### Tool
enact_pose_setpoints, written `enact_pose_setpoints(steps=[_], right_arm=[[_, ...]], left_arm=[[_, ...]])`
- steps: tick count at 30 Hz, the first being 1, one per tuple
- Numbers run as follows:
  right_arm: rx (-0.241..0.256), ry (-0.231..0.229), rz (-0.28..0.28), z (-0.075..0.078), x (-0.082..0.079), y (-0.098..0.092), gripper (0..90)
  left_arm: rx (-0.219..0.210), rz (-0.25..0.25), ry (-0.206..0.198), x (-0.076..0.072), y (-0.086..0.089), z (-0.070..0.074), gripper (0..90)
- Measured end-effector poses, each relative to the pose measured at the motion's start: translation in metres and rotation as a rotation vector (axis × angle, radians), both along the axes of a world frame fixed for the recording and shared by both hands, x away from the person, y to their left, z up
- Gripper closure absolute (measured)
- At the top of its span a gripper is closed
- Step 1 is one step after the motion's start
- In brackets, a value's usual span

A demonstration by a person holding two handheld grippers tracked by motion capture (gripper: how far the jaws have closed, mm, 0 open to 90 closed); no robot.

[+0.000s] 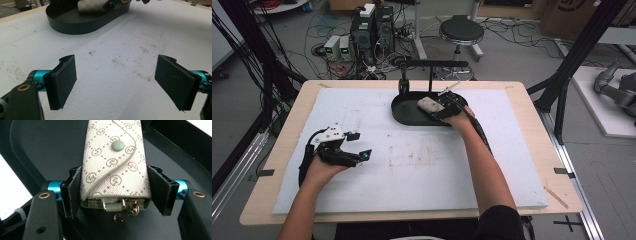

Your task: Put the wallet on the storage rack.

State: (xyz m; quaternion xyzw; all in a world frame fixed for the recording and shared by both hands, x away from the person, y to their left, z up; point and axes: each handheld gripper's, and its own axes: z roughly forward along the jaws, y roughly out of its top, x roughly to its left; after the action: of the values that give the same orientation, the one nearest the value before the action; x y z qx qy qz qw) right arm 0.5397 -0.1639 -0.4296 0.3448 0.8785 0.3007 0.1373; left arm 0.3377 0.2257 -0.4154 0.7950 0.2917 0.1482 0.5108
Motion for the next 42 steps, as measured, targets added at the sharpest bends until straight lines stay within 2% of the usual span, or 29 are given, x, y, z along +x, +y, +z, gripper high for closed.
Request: enact_pose_setpoints(steps=[5, 7, 12, 15, 17, 24, 27, 29, 31, 33, 37, 39, 40, 41, 42], right_arm=[[0.036, -0.022, -0.019, 0.005, -0.001, -0.002, 25.6], [0.064, -0.027, -0.027, 0.011, -0.003, -0.005, 21.5], [0.075, -0.016, -0.027, 0.02, -0.007, -0.012, 20.4], [0.066, -0.033, -0.033, 0.03, -0.016, -0.02, 20.2], [0.075, -0.013, -0.041, 0.034, -0.02, -0.024, 20.0], [0.066, 0.006, -0.054, 0.046, -0.034, -0.033, 20.0], [0.088, 0.011, -0.051, 0.052, -0.04, -0.037, 20.0], [0.08, -0.005, -0.049, 0.056, -0.045, -0.039, 20.0], [0.095, -0.066, -0.033, 0.056, -0.054, -0.042, 20.0], [0.089, -0.029, -0.034, 0.056, -0.058, -0.043, 20.0], [0.092, -0.005, -0.035, 0.057, -0.065, -0.045, 20.0], [0.099, -0.008, -0.029, 0.059, -0.068, -0.046, 20.0], [0.118, -0.03, -0.019, 0.06, -0.073, -0.048, 20.0], [0.118, -0.03, -0.019, 0.06, -0.073, -0.048, 20.0], [0.148, -0.06, -0.002, 0.059, -0.077, -0.051, 20.0]], left_arm=[[0.003, -0.002, 0.011, 0.001, 0.0, -0.002, 17.8], [0.001, 0.001, 0.013, 0.001, 0.001, -0.003, 17.8], [-0.002, 0.001, 0.01, 0.001, 0.001, -0.002, 17.8], [-0.005, 0.002, 0.01, 0.001, 0.001, -0.002, 17.7], [-0.008, 0.002, 0.008, 0.001, 0.001, -0.002, 17.8], [-0.011, 0.006, 0.003, -0.001, 0.0, -0.001, 17.7], [-0.013, 0.006, 0.002, -0.001, -0.001, 0.0, 17.7], [-0.01, 0.004, 0.003, 0.0, -0.001, -0.001, 17.8], [-0.009, 0.004, 0.003, 0.0, -0.002, -0.001, 17.7], [-0.008, 0.005, 0.003, 0.0, -0.002, -0.002, 17.7], [-0.01, 0.005, 0.003, 0.0, -0.002, -0.002, 17.7], [-0.01, 0.005, 0.003, 0.0, -0.002, -0.002, 17.7], [-0.01, 0.005, 0.004, 0.0, -0.002, -0.002, 17.8], [-0.009, 0.006, 0.004, 0.0, -0.002, -0.002, 17.8], [-0.01, 0.008, 0.006, 0.0, -0.002, -0.002, 17.7]])
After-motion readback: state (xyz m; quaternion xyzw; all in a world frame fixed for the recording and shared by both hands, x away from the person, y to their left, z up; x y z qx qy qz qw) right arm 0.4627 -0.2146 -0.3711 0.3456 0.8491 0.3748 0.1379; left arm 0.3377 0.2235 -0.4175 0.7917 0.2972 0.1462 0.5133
